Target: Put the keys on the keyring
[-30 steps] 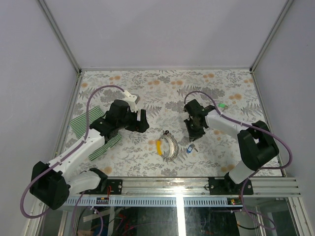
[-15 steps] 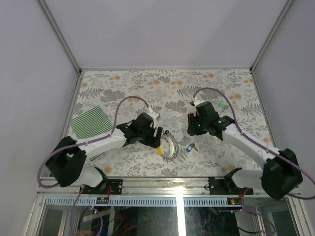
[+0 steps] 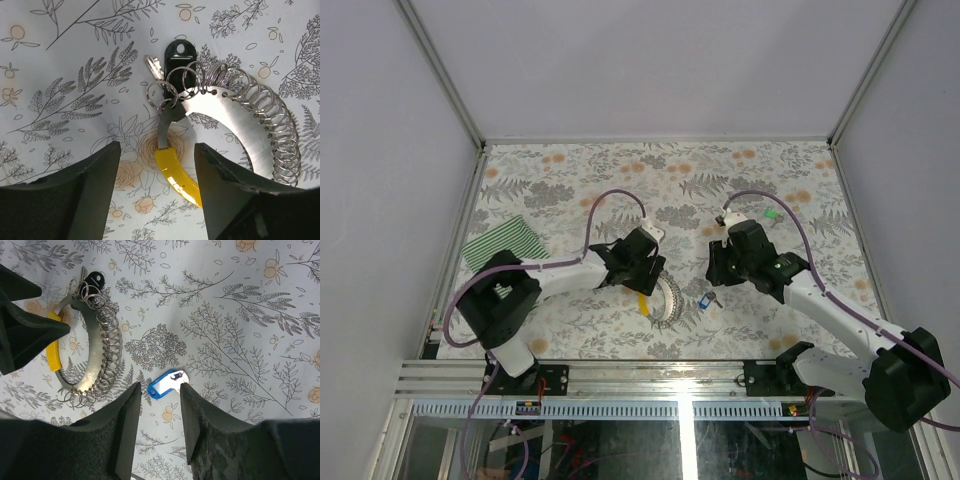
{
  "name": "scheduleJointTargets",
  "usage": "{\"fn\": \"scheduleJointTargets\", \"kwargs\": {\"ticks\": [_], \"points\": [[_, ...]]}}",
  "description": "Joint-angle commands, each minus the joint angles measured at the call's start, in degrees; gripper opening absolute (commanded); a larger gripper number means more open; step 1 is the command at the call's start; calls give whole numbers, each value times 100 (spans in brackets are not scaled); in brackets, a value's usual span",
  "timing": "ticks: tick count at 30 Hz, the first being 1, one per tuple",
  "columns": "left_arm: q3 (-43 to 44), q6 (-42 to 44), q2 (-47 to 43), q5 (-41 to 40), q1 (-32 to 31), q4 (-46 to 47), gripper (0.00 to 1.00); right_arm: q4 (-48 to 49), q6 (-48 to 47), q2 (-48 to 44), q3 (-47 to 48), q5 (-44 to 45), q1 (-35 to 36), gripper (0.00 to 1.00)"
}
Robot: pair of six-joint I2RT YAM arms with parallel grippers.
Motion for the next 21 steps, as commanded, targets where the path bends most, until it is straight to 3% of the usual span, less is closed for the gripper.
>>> {"fn": "scheduleJointTargets", "kwargs": {"ticks": [1,8,15,21], "points": [[275,99,245,-368,-142,295,61,160,59,-242,-17,70,39,43],[350,105,441,-613,-275,214,54,183,56,-283,-94,63,38,43],[310,38,601,-706,-406,291,39,197,58,-314,-82,73,38,42],[128,-12,506,-655,-423,484,21,270,129,-381,-123,51,38,41]]}}
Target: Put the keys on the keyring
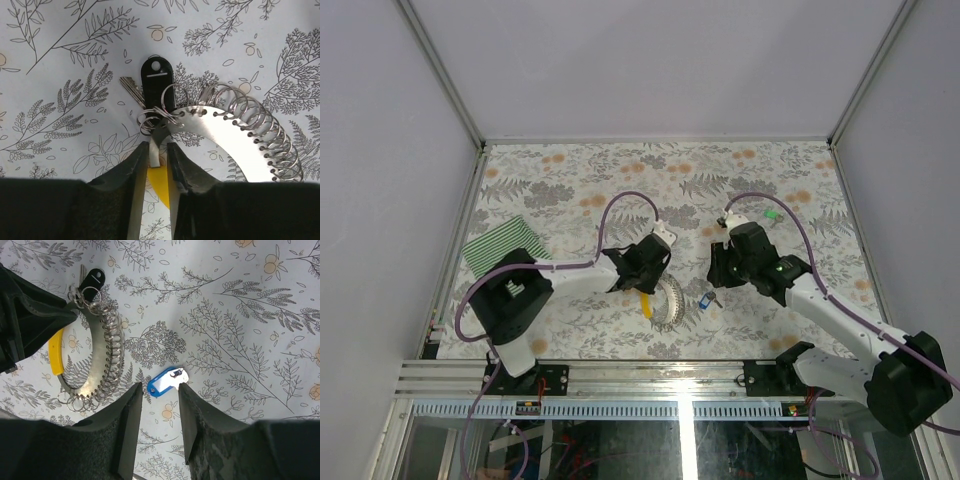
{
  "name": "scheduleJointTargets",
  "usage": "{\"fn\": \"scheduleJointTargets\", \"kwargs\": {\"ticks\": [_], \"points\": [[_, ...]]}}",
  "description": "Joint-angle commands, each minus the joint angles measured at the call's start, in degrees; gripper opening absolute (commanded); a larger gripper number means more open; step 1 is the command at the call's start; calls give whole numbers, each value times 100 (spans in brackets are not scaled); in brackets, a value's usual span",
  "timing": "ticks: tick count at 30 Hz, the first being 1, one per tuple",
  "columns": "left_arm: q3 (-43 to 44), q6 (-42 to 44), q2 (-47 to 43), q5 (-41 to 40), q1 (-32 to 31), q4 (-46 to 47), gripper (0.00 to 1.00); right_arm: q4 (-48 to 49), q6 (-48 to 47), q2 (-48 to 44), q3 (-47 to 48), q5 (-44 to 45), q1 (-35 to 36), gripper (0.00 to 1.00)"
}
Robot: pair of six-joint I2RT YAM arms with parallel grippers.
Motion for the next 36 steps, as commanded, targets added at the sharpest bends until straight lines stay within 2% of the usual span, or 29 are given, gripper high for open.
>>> {"fn": "scheduleJointTargets", "kwargs": {"ticks": [1,10,14,18,23,30,36], "points": [[-176,-40,36,-113,-30,318,18,326,144,-255,-38,21,40,41],[-441,264,-529,-116,-28,671,0,1562,314,-53,-515,-811,40,49],[-550,455,-812,-80,-30,787,0,2041,146,105,-610,-953,40,55],[-689,575,-960,-53,-35,897,0,2179,286,450,-384,-1046,41,56],[-865,643,-1153,-5,-78,1049,0,2679,181,895,-292,-1618,40,56],[-1023,834,-1431,42,-135,1224,0,3059,-779,1664,-107,-2427,2,57],[-1143,854,-1557,86,-146,1342,0,3470,-745,2383,38,-3356,-57,61]]}}
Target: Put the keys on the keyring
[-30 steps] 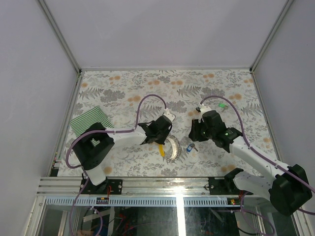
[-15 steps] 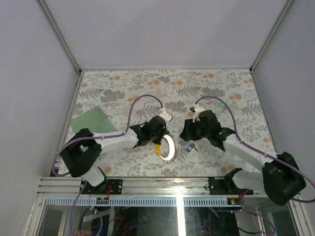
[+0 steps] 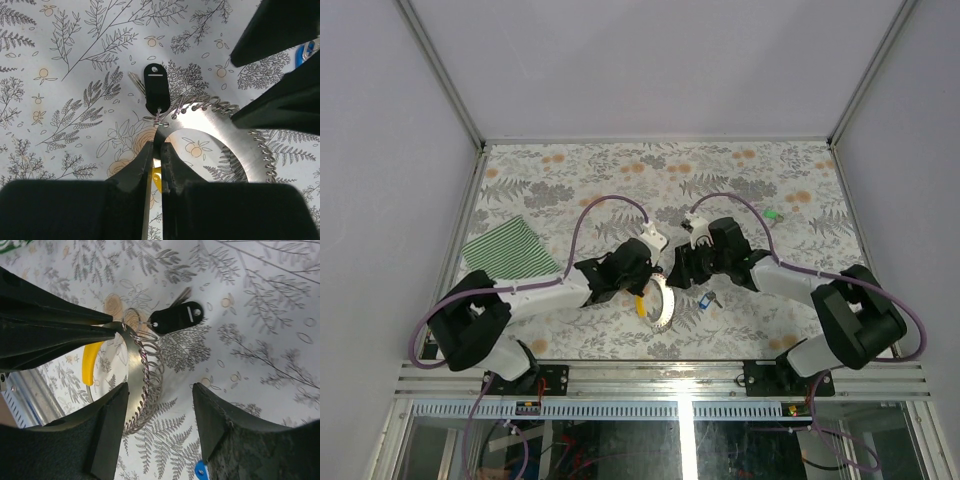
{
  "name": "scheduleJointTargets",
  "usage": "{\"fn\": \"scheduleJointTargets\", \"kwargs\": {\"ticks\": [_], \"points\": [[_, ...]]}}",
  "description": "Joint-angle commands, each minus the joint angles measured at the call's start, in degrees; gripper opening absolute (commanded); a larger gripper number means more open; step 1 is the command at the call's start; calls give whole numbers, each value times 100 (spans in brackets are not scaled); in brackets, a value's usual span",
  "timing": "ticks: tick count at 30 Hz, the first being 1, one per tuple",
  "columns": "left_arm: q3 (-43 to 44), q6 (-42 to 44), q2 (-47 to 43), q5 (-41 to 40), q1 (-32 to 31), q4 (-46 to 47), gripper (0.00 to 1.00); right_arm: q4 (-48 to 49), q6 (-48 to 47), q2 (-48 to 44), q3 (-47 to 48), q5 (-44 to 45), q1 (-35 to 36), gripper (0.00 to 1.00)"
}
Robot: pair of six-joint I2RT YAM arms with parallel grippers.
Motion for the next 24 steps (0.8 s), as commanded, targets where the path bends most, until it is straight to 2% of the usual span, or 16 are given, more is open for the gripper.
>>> {"fn": "scheduleJointTargets", "kwargs": {"ticks": [1,6,16,21,24], "points": [[-115,109,-171,47,-56,505,0,646,-154,380,248,-899,-31,62],[-132,117,-208,17,-55,515,0,934,45,632,191,-1119,-35,62],[-180,56,-281,-4,-59,599,0,1232,153,1035,84,-1647,-28,46],[-213,34,-362,-49,-61,613,0,1428,222,995,5,-1729,-35,30],[-247,-8,-493,-36,-64,620,0,1615,240,830,-85,-1767,-33,11]]}}
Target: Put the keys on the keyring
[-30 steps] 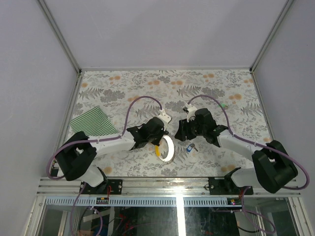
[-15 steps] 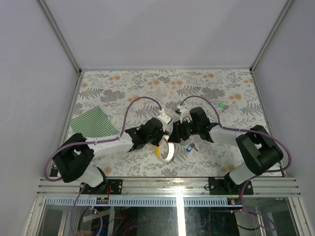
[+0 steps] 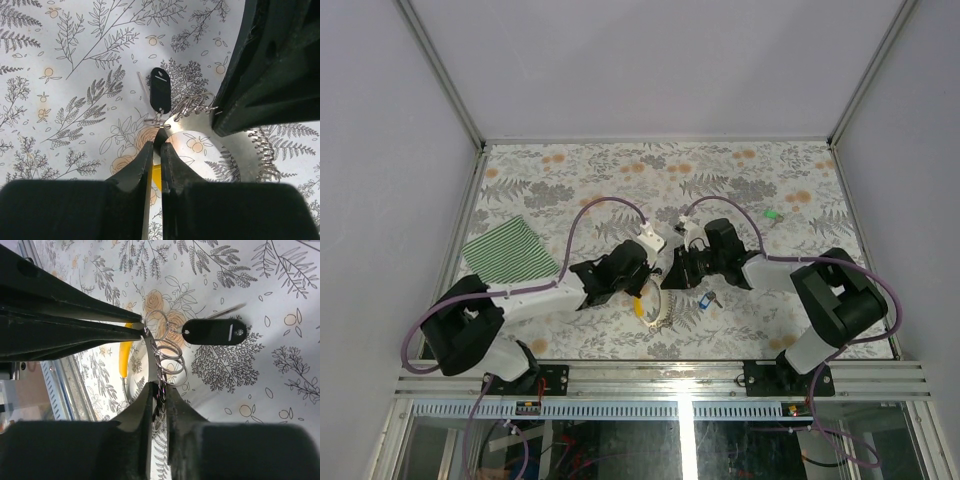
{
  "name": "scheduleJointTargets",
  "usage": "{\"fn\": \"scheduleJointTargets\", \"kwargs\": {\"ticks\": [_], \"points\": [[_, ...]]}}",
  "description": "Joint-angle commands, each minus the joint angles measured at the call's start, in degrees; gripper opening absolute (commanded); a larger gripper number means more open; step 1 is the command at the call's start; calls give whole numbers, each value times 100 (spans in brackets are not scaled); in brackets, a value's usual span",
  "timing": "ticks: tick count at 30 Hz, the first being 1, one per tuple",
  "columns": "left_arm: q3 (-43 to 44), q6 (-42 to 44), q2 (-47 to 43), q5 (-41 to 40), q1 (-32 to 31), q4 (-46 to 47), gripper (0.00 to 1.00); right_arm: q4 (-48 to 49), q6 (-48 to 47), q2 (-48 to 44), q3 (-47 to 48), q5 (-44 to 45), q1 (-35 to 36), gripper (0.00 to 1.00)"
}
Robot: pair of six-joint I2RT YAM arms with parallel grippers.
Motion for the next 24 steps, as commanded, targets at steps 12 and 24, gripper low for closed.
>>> {"fn": "scheduleJointTargets", "kwargs": {"ticks": [12,24], "points": [[246,-136,-2141,571,-31,-37,52,-465,-1125,-2466,-6,-132,-11,0],[1454,291,-3046,2041,-36,-971,57,-2242,-2014,-4140,1426,-25,-11,0]]}}
